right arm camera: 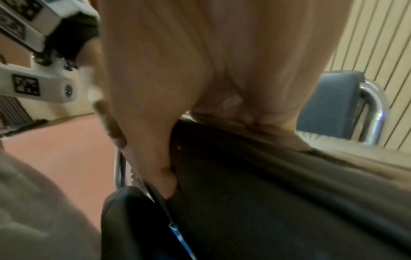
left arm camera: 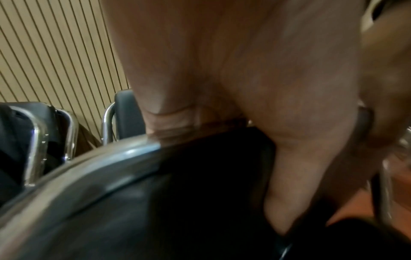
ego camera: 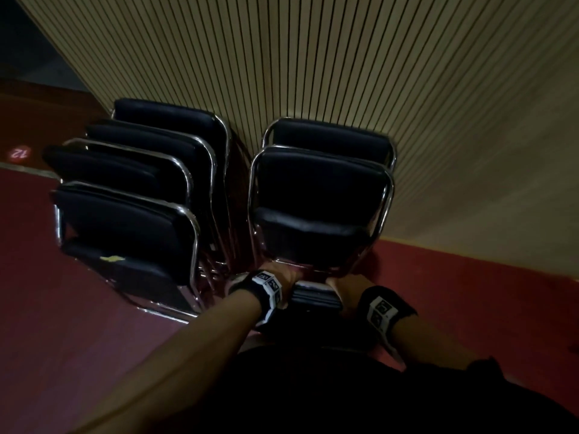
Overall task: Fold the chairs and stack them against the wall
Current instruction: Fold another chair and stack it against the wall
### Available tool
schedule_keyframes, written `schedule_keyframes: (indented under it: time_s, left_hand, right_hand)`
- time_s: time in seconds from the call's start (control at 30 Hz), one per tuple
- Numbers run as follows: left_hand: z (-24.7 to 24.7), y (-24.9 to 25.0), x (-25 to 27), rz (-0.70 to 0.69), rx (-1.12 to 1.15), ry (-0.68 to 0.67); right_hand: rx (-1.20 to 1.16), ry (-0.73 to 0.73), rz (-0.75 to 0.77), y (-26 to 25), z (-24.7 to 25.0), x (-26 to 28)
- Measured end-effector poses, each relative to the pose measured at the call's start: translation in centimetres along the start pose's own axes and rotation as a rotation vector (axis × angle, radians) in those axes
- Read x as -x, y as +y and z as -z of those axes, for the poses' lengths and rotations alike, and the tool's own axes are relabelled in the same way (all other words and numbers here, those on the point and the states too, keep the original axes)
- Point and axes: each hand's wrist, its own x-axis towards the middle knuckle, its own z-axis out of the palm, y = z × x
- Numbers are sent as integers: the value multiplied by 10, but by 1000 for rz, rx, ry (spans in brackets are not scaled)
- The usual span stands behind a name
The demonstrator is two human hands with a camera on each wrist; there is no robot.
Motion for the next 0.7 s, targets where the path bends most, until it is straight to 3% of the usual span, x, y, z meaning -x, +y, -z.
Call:
schedule_keyframes:
  time_s: [0.17,0.4,0.5,0.7]
  left_hand:
    - [36,-7,-48,35,61,-37]
    - [46,-22,-63,56,65,-72]
    - [45,-19,-69,88,5,-157]
    - [84,-30,-107,76,-71,-145]
  right_hand:
    - [-13,-5,83,49,42,-33]
    - [-34,34,153,53,53,-54]
    - [-107,44,110,58,34,-53]
    - [-174,208,-22,76,42,-52]
